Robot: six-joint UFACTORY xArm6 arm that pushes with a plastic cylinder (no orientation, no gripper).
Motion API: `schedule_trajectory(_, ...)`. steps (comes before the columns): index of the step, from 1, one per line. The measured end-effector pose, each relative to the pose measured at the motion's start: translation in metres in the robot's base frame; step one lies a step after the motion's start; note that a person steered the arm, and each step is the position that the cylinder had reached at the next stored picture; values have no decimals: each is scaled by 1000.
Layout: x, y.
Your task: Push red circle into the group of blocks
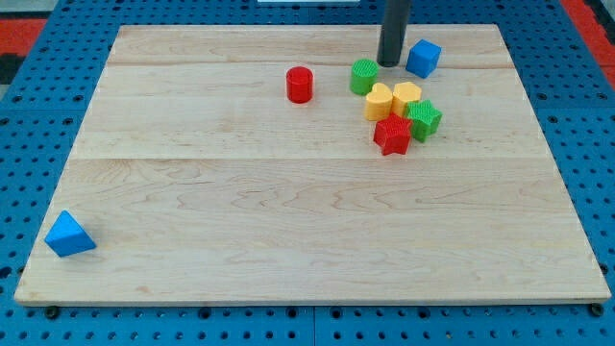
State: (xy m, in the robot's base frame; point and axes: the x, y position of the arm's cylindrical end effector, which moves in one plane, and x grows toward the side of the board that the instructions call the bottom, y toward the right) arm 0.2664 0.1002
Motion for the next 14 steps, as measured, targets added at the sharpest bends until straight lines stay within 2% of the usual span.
schedule_trajectory(1, -18, -19)
schedule_trajectory(2, -22, -79)
schedule_trajectory(3, -8, -122)
schedule_trajectory(4, 36, -121)
schedule_trajectory(5, 61, -118)
schedule_trajectory(7, 76, -168)
schedule_trajectory(9, 110, -91)
schedule_trajectory(11, 128, -42)
schedule_trajectory(12, 131, -41)
schedule_trajectory(13, 134, -69)
schedule_trajectory(14, 170, -133)
